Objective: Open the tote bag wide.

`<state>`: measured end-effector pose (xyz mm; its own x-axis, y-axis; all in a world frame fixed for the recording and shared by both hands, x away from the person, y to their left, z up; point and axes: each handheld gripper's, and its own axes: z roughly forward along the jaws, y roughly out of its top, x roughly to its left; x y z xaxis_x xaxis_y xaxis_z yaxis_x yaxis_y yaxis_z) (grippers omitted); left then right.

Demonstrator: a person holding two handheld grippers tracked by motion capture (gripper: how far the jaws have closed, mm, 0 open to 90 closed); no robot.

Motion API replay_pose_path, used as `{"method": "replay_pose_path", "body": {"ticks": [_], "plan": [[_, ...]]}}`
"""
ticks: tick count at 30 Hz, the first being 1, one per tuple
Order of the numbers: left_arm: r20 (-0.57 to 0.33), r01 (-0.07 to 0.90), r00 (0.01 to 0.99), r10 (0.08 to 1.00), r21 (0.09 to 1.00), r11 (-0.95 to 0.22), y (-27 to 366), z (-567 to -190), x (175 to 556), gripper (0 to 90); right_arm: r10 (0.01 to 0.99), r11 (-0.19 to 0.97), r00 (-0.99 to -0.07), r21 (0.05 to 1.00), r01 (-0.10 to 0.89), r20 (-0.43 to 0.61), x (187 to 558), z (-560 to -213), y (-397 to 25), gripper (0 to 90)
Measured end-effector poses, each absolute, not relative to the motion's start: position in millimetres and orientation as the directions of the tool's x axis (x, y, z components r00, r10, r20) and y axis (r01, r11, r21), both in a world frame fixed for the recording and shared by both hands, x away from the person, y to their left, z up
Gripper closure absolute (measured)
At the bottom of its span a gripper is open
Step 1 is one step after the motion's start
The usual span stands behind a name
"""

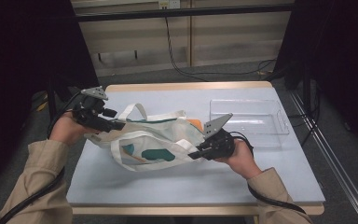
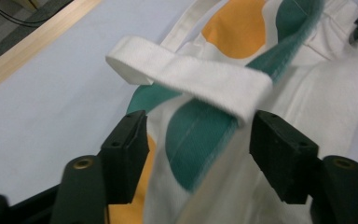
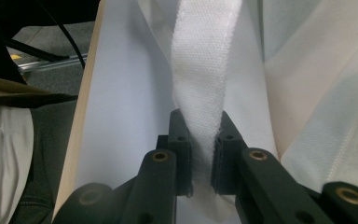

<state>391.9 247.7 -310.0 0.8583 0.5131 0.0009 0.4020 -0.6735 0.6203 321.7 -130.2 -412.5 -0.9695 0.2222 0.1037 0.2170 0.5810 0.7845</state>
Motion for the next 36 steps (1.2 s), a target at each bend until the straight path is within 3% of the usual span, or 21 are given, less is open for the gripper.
{"method": "replay_pose_path", "body": {"ticks": [2,6,11,20,36], "plan": [[-0.015,0.419,0.852,0.524,0.619,-0.664,244,-311,395,43.7,0.223,0.584,-0.97,0.783,0.214,0.099,322,-413,-130,80.8],[-0.029,0.451,0.834,0.551,0.613,-0.649,236,-312,402,65.7,0.22,0.596,-0.971,0.775,0.211,0.095,319,-414,-129,80.9],[-0.045,0.497,0.794,0.606,0.622,-0.605,232,-314,412,74.8,0.215,0.609,-0.972,0.765,0.21,0.096,316,-418,-129,81.3],[-0.039,0.55,0.736,0.676,0.618,-0.562,226,-318,427,78.6,0.201,0.627,-0.976,0.754,0.194,0.085,306,-426,-128,81.6],[-0.025,0.574,0.705,0.709,0.608,-0.549,218,-326,444,80.2,0.206,0.627,-0.974,0.753,0.202,0.09,298,-436,-131,82.2]]}}
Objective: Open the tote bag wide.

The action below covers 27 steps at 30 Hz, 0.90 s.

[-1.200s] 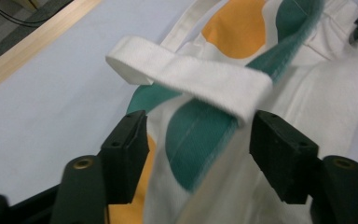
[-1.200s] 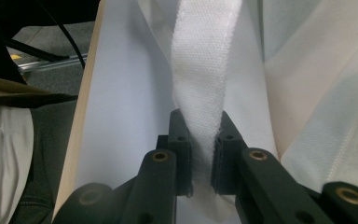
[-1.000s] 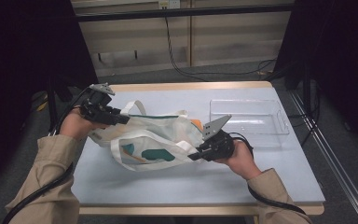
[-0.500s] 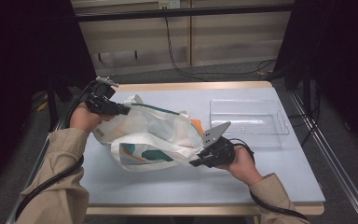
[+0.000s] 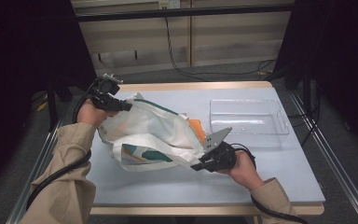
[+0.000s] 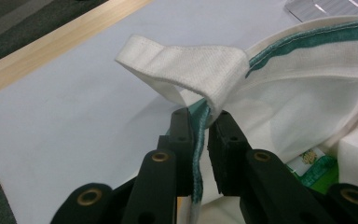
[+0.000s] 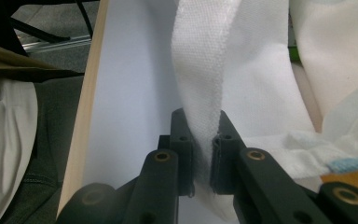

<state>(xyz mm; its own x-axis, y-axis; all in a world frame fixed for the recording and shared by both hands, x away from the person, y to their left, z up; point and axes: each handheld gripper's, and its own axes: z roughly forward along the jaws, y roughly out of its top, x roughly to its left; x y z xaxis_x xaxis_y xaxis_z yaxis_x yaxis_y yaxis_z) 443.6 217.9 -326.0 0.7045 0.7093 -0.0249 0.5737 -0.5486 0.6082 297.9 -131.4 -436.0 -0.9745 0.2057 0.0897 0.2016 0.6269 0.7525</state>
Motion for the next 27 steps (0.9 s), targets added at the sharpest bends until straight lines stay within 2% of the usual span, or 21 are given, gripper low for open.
{"method": "replay_pose_path", "body": {"ticks": [3,11,16,17,21,22,24,26,27], "plan": [[-0.014,0.571,0.704,0.71,0.604,-0.555,218,-329,447,80.5,0.207,0.625,-0.973,0.752,0.209,0.098,296,-438,-133,82.6],[-0.063,0.612,0.674,0.736,0.605,-0.509,220,-339,452,80.8,0.199,0.638,-0.974,0.74,0.212,0.107,293,-444,-135,85.3],[-0.065,0.612,0.683,0.727,0.595,-0.522,222,-342,452,81.0,0.234,0.612,-0.965,0.754,0.239,0.116,293,-444,-139,83.2],[-0.067,0.612,0.681,0.729,0.6,-0.515,222,-343,451,81.1,0.234,0.612,-0.966,0.755,0.236,0.112,293,-442,-139,81.2],[-0.066,0.601,0.693,0.718,0.603,-0.525,222,-341,448,81.3,0.288,0.583,-0.952,0.769,0.262,0.106,294,-434,-137,58.7],[-0.066,0.601,0.693,0.718,0.603,-0.525,222,-341,448,81.3,0.288,0.583,-0.952,0.769,0.262,0.106,294,-434,-137,58.7],[-0.051,0.59,0.7,0.712,0.603,-0.537,219,-338,445,81.4,0.337,0.541,-0.935,0.79,0.288,0.109,296,-426,-133,43.0],[-0.048,0.587,0.704,0.709,0.601,-0.542,218,-337,444,81.5,0.344,0.528,-0.932,0.798,0.289,0.11,296,-424,-132,40.0],[-0.038,0.585,0.703,0.71,0.599,-0.547,217,-335,443,81.5,0.35,0.519,-0.93,0.805,0.288,0.107,297,-422,-131,35.5]]}}
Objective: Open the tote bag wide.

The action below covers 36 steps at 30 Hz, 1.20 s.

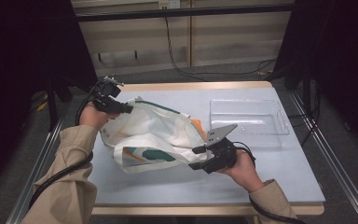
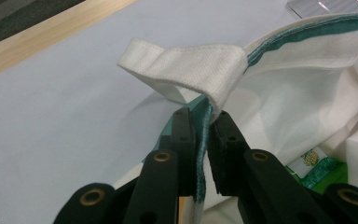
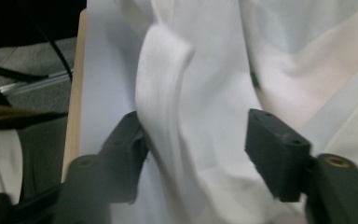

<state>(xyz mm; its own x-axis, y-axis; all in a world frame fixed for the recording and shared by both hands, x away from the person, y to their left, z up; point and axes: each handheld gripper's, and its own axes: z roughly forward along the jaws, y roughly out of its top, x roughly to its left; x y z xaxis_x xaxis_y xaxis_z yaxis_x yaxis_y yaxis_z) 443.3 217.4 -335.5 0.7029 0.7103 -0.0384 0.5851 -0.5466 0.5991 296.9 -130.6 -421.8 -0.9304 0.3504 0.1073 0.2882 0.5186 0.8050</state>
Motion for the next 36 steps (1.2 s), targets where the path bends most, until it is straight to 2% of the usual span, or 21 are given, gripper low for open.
{"method": "replay_pose_path", "body": {"ticks": [3,4,12,15,26,36], "plan": [[-0.045,0.587,0.706,0.707,0.596,-0.548,216,-334,441,81.6,0.359,0.502,-0.927,0.814,0.292,0.111,299,-419,-123,33.4],[-0.036,0.581,0.71,0.704,0.595,-0.555,217,-333,441,81.7,0.354,0.503,-0.929,0.816,0.285,0.106,300,-419,-117,35.8],[-0.055,0.602,0.691,0.721,0.594,-0.533,217,-337,441,81.8,0.258,0.535,-0.959,0.809,0.241,0.115,302,-427,-108,76.8],[-0.053,0.6,0.699,0.714,0.587,-0.544,218,-337,441,81.9,0.246,0.547,-0.961,0.801,0.244,0.125,300,-429,-106,82.5],[-0.038,0.6,0.681,0.732,0.603,-0.526,217,-338,447,81.8,0.196,0.627,-0.972,0.745,0.227,0.131,292,-448,-94,85.2],[-0.048,0.62,0.658,0.751,0.601,-0.505,215,-348,460,81.9,0.188,0.642,-0.971,0.731,0.233,0.144,288,-456,-95,85.8]]}}
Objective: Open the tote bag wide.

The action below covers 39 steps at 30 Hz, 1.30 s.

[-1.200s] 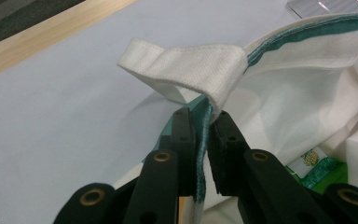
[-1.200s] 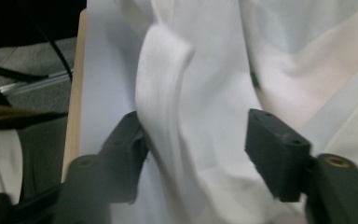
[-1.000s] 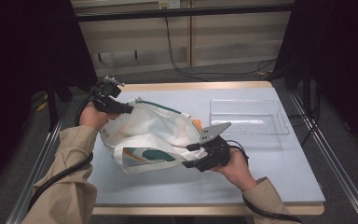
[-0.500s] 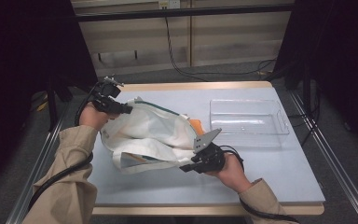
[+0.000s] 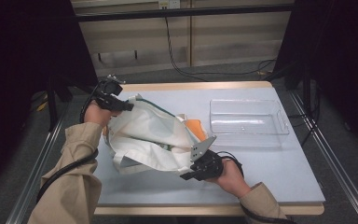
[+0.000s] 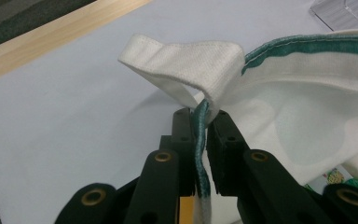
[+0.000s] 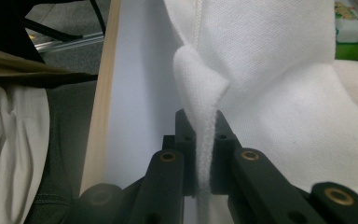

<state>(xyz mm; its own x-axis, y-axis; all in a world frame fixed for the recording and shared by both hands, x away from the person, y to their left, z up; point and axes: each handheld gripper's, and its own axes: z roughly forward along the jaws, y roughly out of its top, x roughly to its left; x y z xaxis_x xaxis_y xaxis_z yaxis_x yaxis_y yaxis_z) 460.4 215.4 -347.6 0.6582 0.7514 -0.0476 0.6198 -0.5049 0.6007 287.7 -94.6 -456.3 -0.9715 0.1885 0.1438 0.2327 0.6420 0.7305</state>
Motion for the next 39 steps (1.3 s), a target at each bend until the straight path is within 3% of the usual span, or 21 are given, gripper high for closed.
{"method": "replay_pose_path", "body": {"ticks": [21,36,39], "plan": [[-0.061,0.661,0.61,0.79,0.589,-0.465,216,-380,476,81.9,0.19,0.652,-0.968,0.716,0.249,0.164,287,-461,-94,85.8],[-0.014,0.639,0.599,0.801,0.61,-0.468,213,-383,482,82.3,0.163,0.678,-0.971,0.695,0.239,0.175,286,-465,-93,86.5],[-0.049,0.659,0.589,0.807,0.607,-0.444,214,-388,482,82.2,0.166,0.669,-0.969,0.701,0.247,0.183,287,-465,-94,86.2]]}}
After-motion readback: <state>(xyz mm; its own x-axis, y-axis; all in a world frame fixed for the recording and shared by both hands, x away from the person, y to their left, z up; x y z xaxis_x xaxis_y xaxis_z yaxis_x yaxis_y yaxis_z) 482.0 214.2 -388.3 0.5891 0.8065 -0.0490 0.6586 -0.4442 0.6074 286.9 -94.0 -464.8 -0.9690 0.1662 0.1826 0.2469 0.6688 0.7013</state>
